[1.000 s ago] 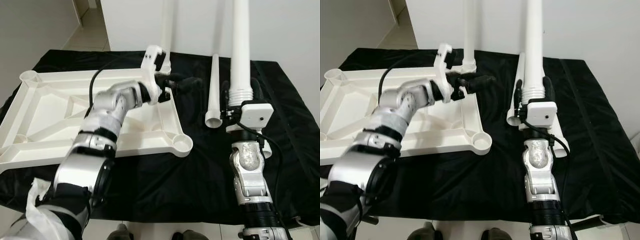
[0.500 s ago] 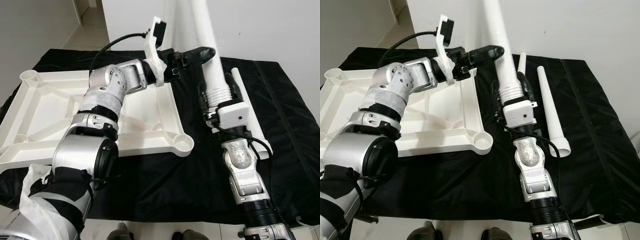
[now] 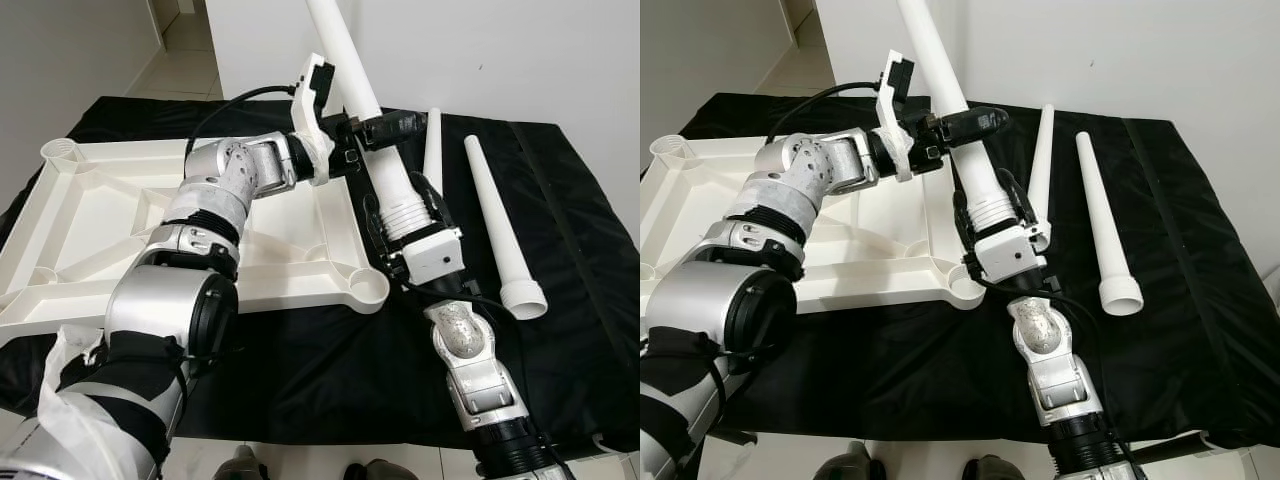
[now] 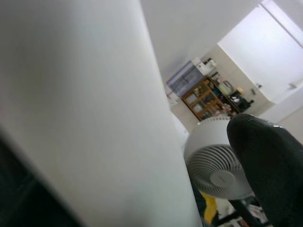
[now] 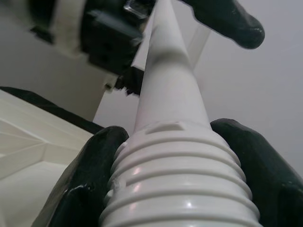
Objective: Building children table
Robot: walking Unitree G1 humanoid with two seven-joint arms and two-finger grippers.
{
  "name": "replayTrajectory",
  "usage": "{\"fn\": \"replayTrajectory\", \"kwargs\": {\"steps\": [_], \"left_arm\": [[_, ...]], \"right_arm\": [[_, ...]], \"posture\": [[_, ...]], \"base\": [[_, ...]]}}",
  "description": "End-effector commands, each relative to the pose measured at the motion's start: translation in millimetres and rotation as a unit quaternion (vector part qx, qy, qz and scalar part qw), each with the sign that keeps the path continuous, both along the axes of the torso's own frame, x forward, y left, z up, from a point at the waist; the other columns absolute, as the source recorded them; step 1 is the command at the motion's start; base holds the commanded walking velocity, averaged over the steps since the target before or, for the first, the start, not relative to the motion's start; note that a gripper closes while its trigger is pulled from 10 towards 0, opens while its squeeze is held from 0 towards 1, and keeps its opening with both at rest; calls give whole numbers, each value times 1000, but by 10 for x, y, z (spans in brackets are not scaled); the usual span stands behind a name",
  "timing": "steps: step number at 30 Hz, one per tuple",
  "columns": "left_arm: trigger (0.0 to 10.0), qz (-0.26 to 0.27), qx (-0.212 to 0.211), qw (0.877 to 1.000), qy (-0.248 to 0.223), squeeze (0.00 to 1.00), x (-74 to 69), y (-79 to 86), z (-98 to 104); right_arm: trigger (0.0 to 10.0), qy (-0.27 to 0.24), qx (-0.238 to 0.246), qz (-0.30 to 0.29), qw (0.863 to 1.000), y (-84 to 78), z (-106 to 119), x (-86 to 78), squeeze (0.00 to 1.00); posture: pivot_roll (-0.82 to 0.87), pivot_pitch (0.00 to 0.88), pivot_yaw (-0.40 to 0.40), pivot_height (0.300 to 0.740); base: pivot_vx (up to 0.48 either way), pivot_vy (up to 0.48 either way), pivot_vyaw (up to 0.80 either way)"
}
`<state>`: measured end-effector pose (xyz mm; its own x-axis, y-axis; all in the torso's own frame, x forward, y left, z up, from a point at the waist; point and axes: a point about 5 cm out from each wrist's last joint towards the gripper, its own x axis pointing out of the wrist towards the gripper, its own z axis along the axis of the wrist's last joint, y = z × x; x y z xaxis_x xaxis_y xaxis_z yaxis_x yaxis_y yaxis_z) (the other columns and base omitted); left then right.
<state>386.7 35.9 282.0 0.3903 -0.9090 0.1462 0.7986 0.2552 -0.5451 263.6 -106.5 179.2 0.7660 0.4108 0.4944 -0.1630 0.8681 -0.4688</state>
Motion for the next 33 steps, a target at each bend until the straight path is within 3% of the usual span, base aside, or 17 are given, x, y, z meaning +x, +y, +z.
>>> {"fn": "replayTrajectory", "kwargs": {"steps": [1,7,8,12,13,14,15,33], "left_arm": [[10000,17,-20,999,-28,0,34,4,220],[10000,40,-24,999,-23,0,73,36,284],[10000,93,-14,995,-20,0,144,97,365],[10000,117,-10,993,-22,0,174,135,407],[4784,120,-17,992,-18,0,179,151,415],[3804,121,-20,992,-13,0,182,162,406],[0,123,-22,992,-13,0,185,171,397],[0,131,-28,991,7,0,205,176,335]], "right_arm": [[10000,23,-25,21,999,67,-111,-46,0],[10000,28,-30,25,999,68,-129,-72,0],[10000,31,-35,28,999,81,-141,-87,0],[10000,32,-36,28,998,85,-148,-92,0],[10000,33,-35,26,999,80,-149,-92,0],[10000,33,-34,24,999,77,-149,-92,0],[10000,33,-33,22,999,76,-150,-92,0],[10000,41,-23,10,999,55,-174,-83,0]], "posture": [[-44,0,3,740],[-44,0,-1,740],[-44,0,3,740],[-45,0,4,740],[-46,0,7,740],[-47,0,9,740],[-47,0,10,740],[-37,0,13,740]], "base": [[0,0,0],[0,0,0],[0,0,0],[0,0,0],[0,0,0],[0,0,0],[0,0,0],[0,0,0]]}}
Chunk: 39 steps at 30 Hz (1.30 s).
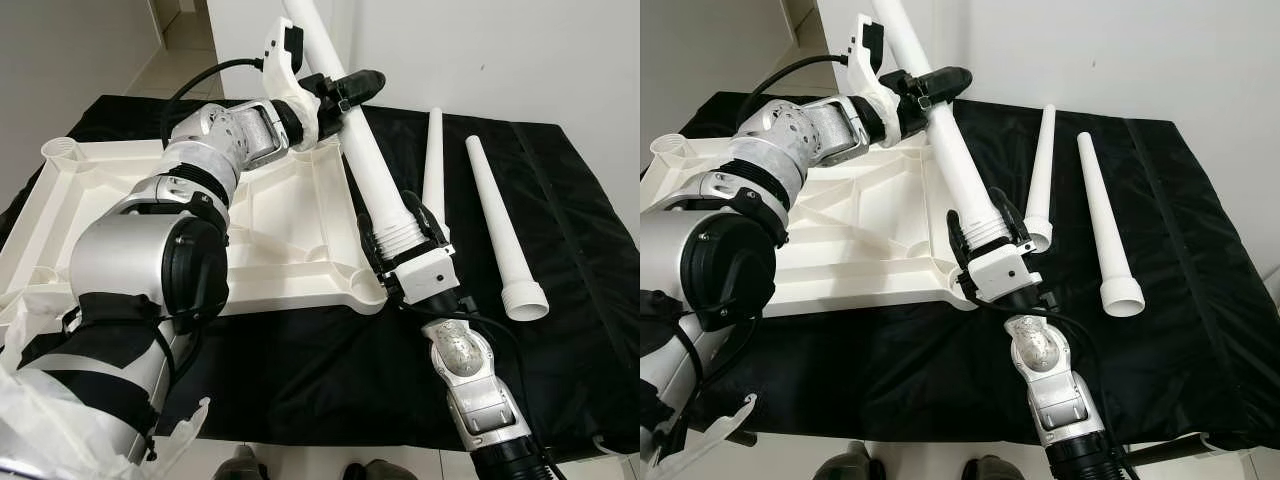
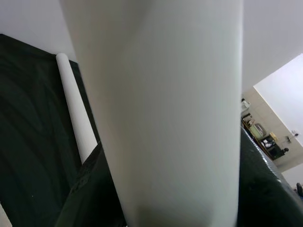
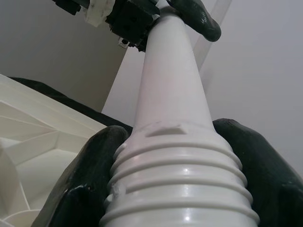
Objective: Building children table
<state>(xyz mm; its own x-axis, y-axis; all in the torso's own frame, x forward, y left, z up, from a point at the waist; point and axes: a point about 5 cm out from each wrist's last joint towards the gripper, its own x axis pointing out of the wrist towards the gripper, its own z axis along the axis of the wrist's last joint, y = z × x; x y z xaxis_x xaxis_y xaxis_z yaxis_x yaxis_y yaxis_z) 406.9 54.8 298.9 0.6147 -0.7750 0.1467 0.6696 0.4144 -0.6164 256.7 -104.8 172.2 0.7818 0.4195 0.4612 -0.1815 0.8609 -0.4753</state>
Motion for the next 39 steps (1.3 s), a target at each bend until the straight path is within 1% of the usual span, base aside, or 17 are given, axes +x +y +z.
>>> {"fn": "replayTrajectory", "kwargs": {"steps": [1,2,3,5,6,8,9,10,17,24,27,29,30,33,35,37,39], "left_arm": [[0,7,-1,999,-31,0,4,-13,166],[0,0,3,999,-40,0,-2,-19,180],[314,-7,6,999,-47,0,-10,-26,194],[314,-7,6,999,-47,0,-10,-26,194],[10000,-13,14,998,-58,0,-17,-37,206],[10000,-13,14,998,-58,0,-17,-37,206],[10000,-16,17,998,-62,0,-21,-43,214],[10000,-17,22,997,-66,0,-21,-43,217],[10000,-12,31,996,-77,0,-15,-25,227],[10000,46,34,994,-88,0,48,140,267],[10000,59,54,989,-121,0,53,135,292],[10000,59,54,989,-121,0,53,135,292],[10000,62,62,987,-135,0,51,123,300],[10000,65,67,984,-152,0,45,93,319],[10000,76,74,976,-192,0,30,41,386],[10000,76,74,976,-192,0,30,41,386],[10000,96,98,960,-242,0,5,-35,430]], "right_arm": [[10000,24,-15,9,1000,39,-103,-14,0],[10000,30,-5,13,999,30,-111,-15,1000],[10000,34,4,16,999,23,-114,-18,1000],[10000,34,4,16,999,23,-114,-18,1000],[10000,38,22,11,999,1,-110,-12,1000],[10000,38,22,11,999,1,-110,-12,1000],[10000,42,38,2,998,-29,-102,0,1000],[10000,44,56,-4,997,-69,-85,7,0],[10000,46,83,-11,995,-154,-50,2,0],[10000,68,102,-32,992,-300,-128,-42,0],[10000,79,123,-29,989,-308,-92,-33,0],[10000,79,123,-29,989,-308,-92,-33,0],[10000,83,129,-26,988,-302,-70,-25,0],[10000,92,129,-24,987,-282,-39,6,0],[10000,127,114,-34,985,-248,-19,97,0],[10000,127,114,-34,985,-248,-19,97,0],[10000,157,100,-40,982,-207,32,190,0]], "posture": [[-37,0,13,740],[-34,0,13,740],[-32,0,12,740],[-32,0,12,740],[-31,0,12,740],[-31,0,12,740],[-26,0,10,740],[-24,0,9,740],[-17,0,4,740],[-11,0,-9,740],[-13,0,-12,740],[-13,0,-12,740],[-13,0,-12,740],[-16,0,-16,740],[-17,0,-20,740],[-17,0,-20,740],[-19,0,-22,740]], "base": [[0,0,0],[0,0,0],[0,0,0],[0,0,0],[0,0,0],[0,0,0],[0,0,0],[0,0,0],[0,0,0],[0,0,0],[0,0,0],[0,0,0],[0,0,0],[0,0,0],[0,0,0],[0,0,0],[0,0,0]]}}
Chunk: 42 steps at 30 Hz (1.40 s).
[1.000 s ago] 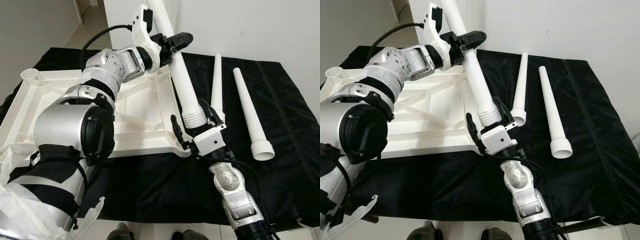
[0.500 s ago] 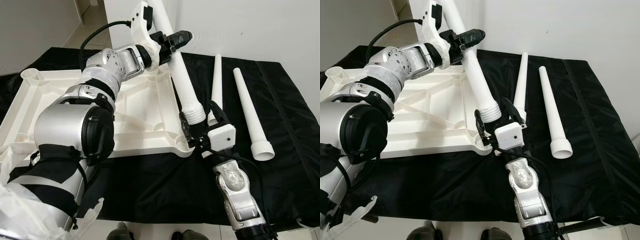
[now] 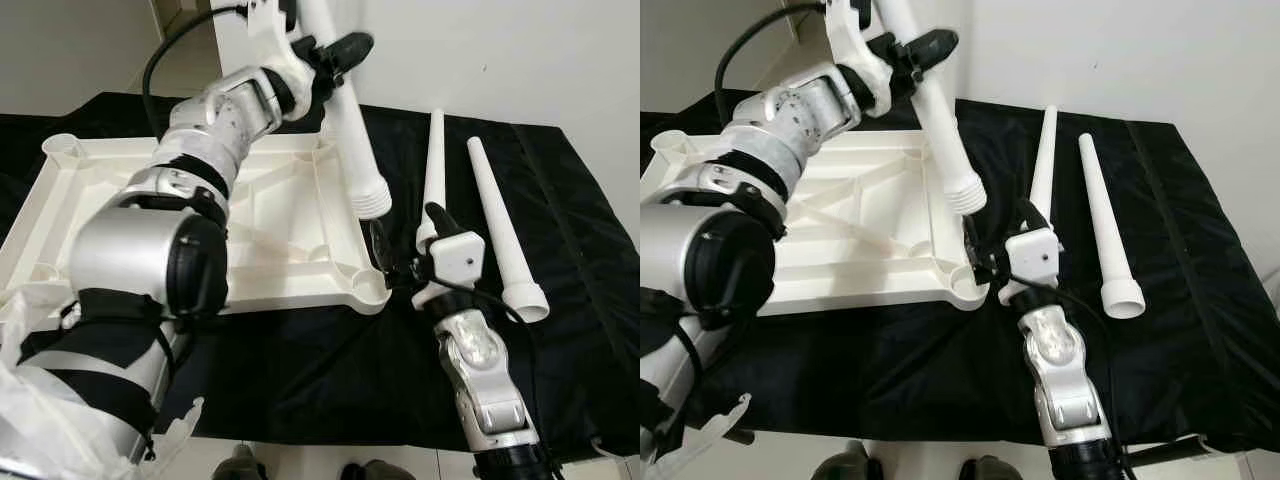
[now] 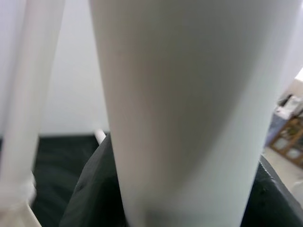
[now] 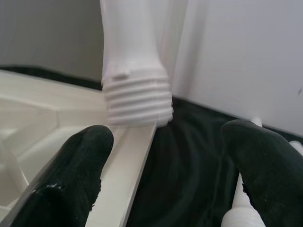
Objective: Building children table
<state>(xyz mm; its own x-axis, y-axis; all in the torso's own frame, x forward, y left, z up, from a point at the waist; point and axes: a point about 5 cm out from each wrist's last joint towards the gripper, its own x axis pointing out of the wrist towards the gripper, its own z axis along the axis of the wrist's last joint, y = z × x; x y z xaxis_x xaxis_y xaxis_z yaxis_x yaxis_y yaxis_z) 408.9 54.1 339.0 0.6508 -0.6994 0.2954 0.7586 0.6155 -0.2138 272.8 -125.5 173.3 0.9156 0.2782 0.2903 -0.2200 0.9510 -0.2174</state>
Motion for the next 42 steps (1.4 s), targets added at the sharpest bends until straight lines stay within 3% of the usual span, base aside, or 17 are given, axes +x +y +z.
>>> {"fn": "replayTrajectory", "kwargs": {"steps": [1,4,18,32,42], "left_arm": [[10000,19,34,998,-58,0,-36,-80,30],[10000,35,67,991,-109,0,-82,-181,7],[10000,15,72,986,-152,0,-250,-469,-86],[10000,-9,62,986,-155,0,-366,-622,-113],[10000,-29,59,986,-153,0,-489,-745,-172]], "right_arm": [[10000,20,-5,2,1000,22,87,64,0],[10000,25,4,13,1000,51,217,108,0],[10000,23,2,-37,999,-30,453,318,0],[10000,27,-3,-57,998,-25,516,534,0],[10000,16,-2,-43,999,111,607,670,0]], "posture": [[-18,0,-24,740],[-18,0,-24,740],[-16,0,-16,740],[-3,0,-20,740],[8,0,-24,740]], "base": [[0,0,0],[0,0,0],[0,0,0],[0,0,0],[0,0,0]]}}
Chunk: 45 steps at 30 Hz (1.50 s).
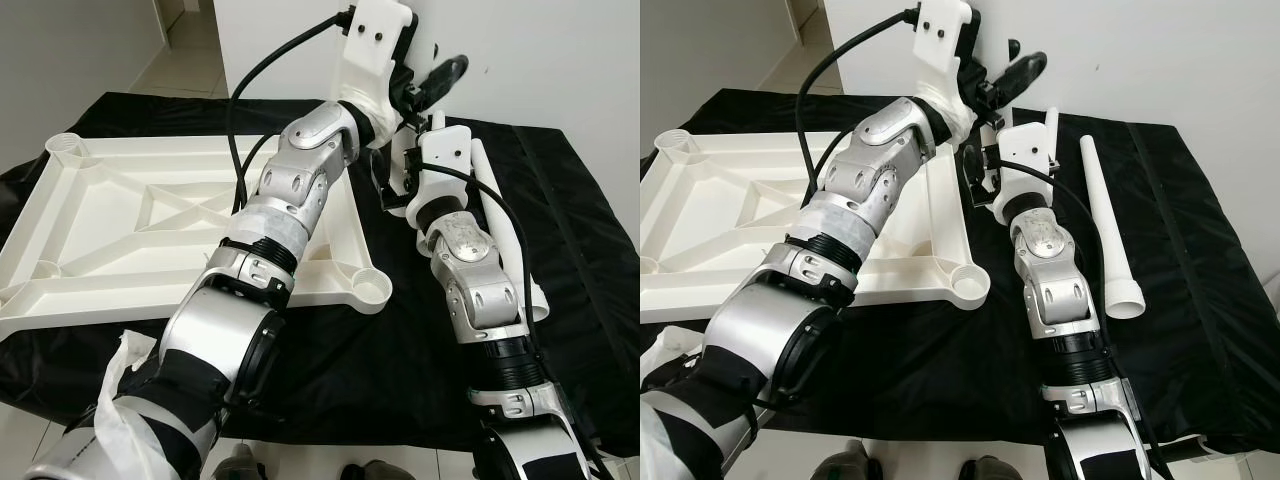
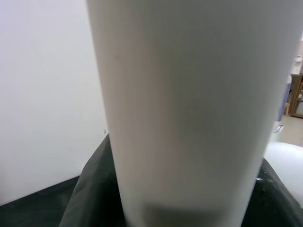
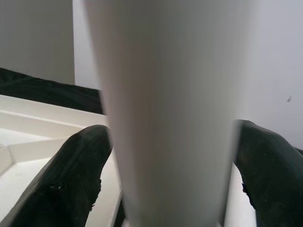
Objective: Building children table
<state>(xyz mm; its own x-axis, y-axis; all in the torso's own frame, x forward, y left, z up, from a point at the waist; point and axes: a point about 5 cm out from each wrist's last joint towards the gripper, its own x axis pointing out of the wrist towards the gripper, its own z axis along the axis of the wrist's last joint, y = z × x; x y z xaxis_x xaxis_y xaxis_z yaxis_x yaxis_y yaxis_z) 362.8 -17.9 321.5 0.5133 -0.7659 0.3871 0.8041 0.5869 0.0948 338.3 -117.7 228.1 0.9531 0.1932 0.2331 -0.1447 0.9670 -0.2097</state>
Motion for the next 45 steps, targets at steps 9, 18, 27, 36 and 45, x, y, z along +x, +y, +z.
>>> {"fn": "replayTrajectory", "kwargs": {"steps": [9,18,27,36,45], "left_arm": [[10000,-6,0,1000,2,0,-66,-35,4],[10000,-13,3,1000,6,0,-109,-79,-33],[10000,-18,-2,1000,16,0,-121,-74,-19],[10000,-59,-28,997,39,1000,-130,-33,19],[10000,-80,-86,992,52,0,-126,85,161]], "right_arm": [[9922,-18,5,5,1000,75,77,28,0],[0,-28,13,5,1000,59,110,16,0],[0,-24,23,2,999,53,99,16,0],[10000,-16,32,-17,999,21,75,37,0],[10000,-10,39,-29,999,5,47,36,0]], "posture": [[5,0,-23,740],[1,0,-21,740],[5,0,-21,740],[8,0,-24,740],[9,0,-26,740]], "base": [[0,0,0],[0,0,0],[0,0,0],[0,0,0],[0,0,0]]}}
